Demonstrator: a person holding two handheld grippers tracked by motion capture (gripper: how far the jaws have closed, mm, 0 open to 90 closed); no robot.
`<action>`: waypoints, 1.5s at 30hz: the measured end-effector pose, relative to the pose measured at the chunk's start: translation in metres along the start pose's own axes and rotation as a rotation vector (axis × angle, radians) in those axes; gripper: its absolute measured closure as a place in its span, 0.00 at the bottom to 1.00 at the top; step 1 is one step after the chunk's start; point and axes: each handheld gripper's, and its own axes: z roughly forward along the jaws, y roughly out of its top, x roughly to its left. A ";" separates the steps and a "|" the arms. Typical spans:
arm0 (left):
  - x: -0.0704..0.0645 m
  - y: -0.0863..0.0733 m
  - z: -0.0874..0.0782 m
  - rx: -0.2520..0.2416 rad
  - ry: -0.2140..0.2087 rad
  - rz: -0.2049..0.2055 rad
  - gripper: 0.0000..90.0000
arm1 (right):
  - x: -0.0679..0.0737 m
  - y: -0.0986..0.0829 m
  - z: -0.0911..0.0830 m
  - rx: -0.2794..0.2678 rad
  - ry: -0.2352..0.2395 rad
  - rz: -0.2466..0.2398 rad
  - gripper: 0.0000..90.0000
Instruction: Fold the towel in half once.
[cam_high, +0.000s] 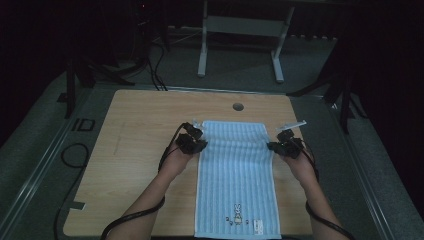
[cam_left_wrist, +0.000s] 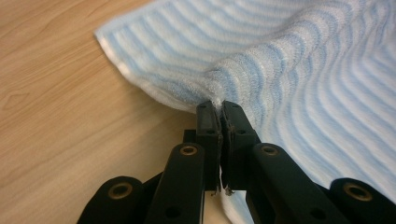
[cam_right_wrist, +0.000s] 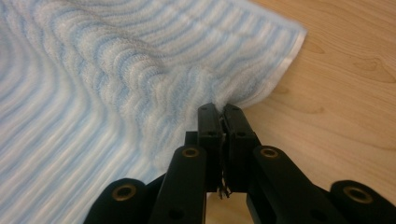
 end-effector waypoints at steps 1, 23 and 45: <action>-0.003 -0.003 -0.004 -0.002 0.001 0.009 0.96 | 0.003 -0.003 -0.004 -0.004 0.004 -0.010 0.97; -0.059 -0.097 -0.024 0.093 -0.101 0.094 0.94 | 0.072 -0.105 -0.039 -0.030 0.058 -0.089 0.94; -0.069 -0.078 -0.023 0.080 -0.165 0.096 0.58 | 0.077 -0.088 -0.044 -0.034 0.063 -0.076 0.75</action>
